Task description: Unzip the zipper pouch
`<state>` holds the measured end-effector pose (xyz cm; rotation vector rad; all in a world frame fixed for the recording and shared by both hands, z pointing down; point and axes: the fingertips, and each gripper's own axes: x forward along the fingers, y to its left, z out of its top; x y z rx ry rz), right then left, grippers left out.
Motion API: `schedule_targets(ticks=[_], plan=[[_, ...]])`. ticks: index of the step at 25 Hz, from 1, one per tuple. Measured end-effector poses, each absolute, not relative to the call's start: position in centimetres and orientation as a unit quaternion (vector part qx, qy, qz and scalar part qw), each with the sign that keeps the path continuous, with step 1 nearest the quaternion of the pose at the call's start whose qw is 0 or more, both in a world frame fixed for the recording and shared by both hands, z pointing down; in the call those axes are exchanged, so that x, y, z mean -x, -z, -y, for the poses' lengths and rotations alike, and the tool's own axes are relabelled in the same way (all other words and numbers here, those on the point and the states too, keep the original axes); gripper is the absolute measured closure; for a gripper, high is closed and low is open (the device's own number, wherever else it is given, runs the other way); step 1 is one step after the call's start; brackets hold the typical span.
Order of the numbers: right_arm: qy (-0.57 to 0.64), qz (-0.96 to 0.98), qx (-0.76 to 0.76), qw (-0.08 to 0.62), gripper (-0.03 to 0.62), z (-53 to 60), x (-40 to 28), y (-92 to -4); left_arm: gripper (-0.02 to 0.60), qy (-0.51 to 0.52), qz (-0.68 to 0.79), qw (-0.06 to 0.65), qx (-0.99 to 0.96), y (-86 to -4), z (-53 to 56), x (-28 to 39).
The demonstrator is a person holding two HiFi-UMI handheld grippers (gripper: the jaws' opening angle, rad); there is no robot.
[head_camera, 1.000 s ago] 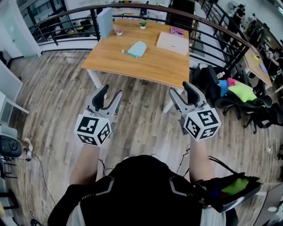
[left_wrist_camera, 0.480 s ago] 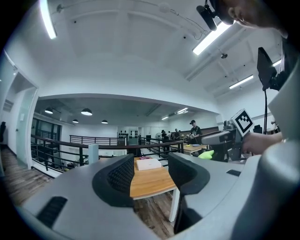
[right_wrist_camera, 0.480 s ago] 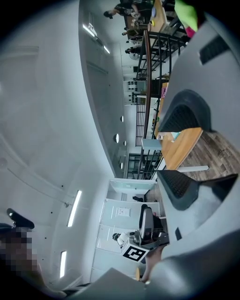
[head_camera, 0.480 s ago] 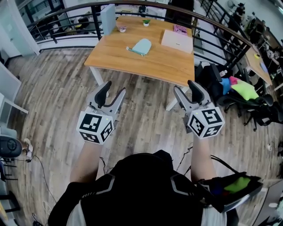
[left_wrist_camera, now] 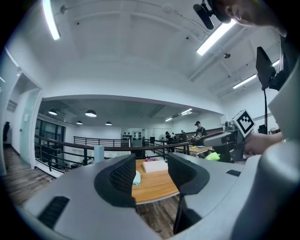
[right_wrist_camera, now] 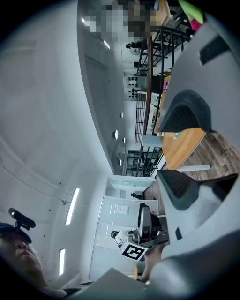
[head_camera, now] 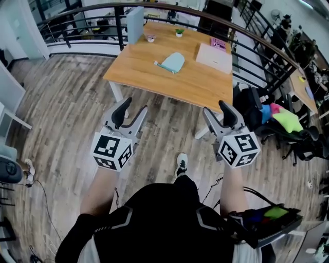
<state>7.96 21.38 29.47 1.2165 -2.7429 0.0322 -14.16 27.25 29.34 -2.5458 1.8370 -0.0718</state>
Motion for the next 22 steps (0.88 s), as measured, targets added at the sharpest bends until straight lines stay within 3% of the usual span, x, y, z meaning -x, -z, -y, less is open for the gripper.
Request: schedule_targets(ticks=[2, 4, 22], plan=[[-0.006, 0.915, -0.396, 0.074, 0.338, -19.4, -7.4, -29.7, 0.41, 0.011, -0.605, 0.006, 0.796, -29.2, -25.9, 15.1], [-0.001, 0.92, -0.386, 0.075, 0.338, -17.1, -7.0, -29.8, 0.41, 0.013, -0.613, 0.008, 0.79, -29.1, -24.1, 15.5], [0.002, 0.941, -0.333, 0.064, 0.338, 7.5, -11.4, -28.5, 0.339, 0.037, -0.635, 0.01, 0.772, -27.9, 0.0, 9.6]])
